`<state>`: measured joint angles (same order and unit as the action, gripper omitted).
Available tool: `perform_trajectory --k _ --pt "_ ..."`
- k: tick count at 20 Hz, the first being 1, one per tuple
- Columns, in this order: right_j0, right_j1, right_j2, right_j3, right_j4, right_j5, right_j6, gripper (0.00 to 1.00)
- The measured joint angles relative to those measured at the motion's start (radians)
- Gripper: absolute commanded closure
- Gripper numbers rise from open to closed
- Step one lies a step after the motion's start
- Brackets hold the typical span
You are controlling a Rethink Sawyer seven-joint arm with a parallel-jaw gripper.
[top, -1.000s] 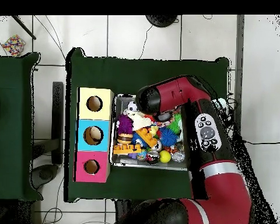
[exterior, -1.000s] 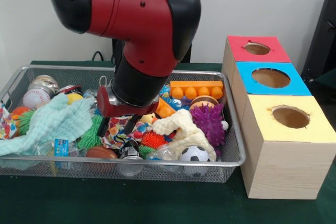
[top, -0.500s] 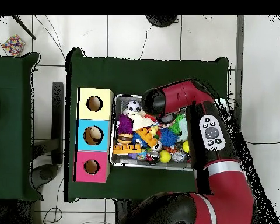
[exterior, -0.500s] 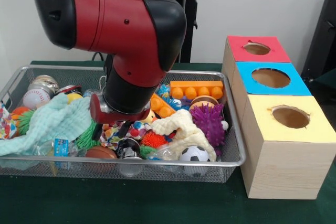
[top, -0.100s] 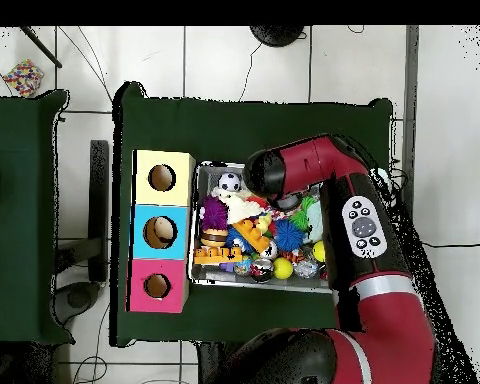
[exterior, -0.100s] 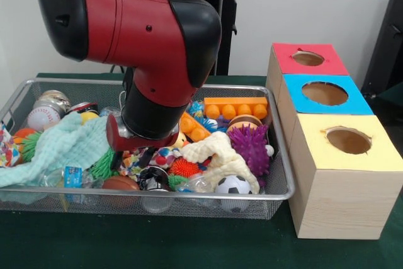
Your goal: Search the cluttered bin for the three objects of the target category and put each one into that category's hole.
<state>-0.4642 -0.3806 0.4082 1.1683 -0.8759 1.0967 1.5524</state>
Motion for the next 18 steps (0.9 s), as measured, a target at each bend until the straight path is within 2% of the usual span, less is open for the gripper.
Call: perform_trajectory --k 18 --pt "0.000 0.012 0.000 -0.014 0.000 0.000 -0.001 1.00"
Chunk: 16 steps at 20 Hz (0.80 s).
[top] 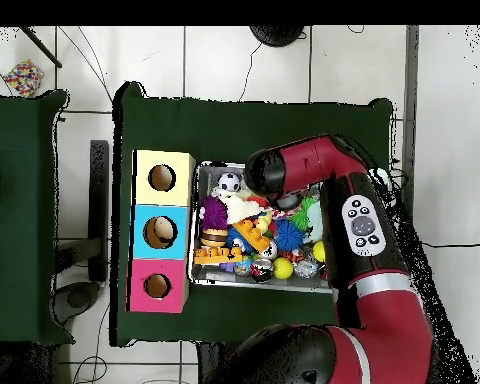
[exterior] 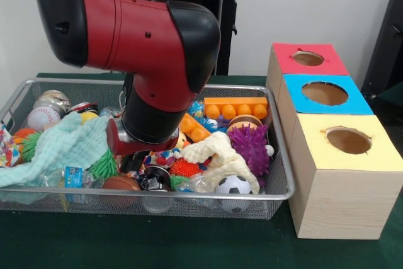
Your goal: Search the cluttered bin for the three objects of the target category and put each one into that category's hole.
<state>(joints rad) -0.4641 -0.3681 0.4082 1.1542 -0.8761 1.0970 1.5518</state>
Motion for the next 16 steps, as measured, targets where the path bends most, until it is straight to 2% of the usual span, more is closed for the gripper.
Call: perform_trajectory --k 6,16 --pt "-0.001 -0.040 0.001 0.009 0.017 0.017 -0.019 1.00" --pt "-0.023 -0.107 0.009 0.033 0.106 0.043 -0.066 1.00"
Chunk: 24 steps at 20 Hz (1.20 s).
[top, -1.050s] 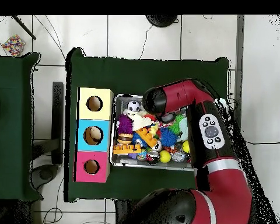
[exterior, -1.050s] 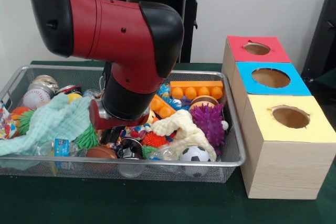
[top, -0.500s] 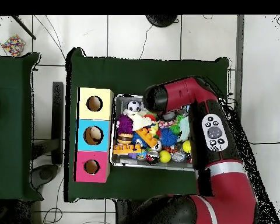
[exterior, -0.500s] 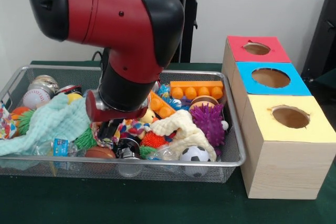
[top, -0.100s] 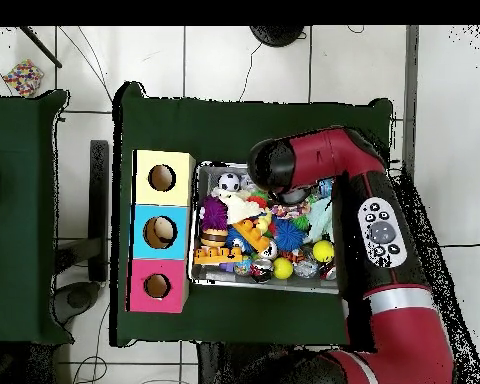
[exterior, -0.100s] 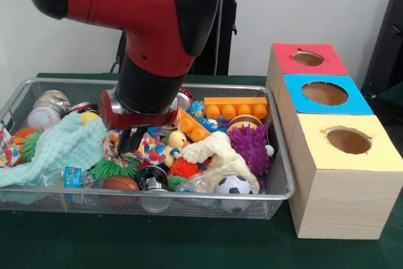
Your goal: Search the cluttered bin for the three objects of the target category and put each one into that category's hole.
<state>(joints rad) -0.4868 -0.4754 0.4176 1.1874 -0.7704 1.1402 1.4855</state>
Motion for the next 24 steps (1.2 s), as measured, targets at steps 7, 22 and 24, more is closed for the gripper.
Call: perform_trajectory --k 7,22,24 --pt "-0.028 -0.038 0.028 0.015 0.091 0.050 -0.046 1.00" --pt "-0.141 -0.113 0.155 0.063 0.301 0.164 -0.108 1.00" --pt "-0.154 -0.113 0.170 0.069 0.319 0.164 -0.108 1.00"
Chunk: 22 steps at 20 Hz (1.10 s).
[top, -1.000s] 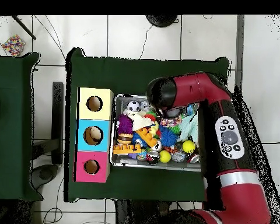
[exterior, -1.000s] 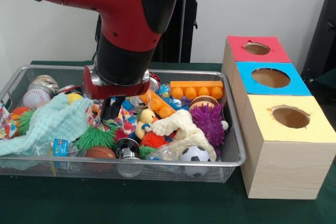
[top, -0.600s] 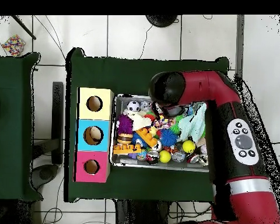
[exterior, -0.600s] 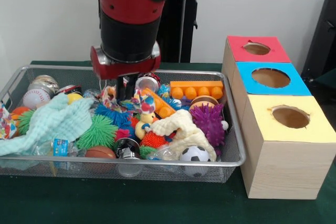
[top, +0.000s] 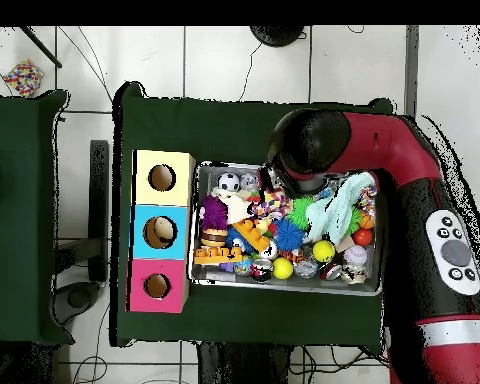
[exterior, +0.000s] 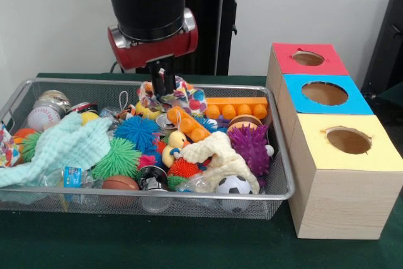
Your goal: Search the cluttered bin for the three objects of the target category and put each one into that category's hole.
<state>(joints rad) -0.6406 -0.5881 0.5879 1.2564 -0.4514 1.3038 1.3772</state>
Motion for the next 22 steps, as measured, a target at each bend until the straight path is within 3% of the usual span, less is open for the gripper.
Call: perform_trajectory --k 10,17,22 --pt "-0.092 0.000 0.105 0.092 0.091 -0.024 0.000 1.00" --pt "-0.129 -0.009 0.161 0.191 0.115 -0.155 0.000 1.00" --pt "-0.149 -0.034 0.203 0.294 0.136 -0.302 0.000 1.00"
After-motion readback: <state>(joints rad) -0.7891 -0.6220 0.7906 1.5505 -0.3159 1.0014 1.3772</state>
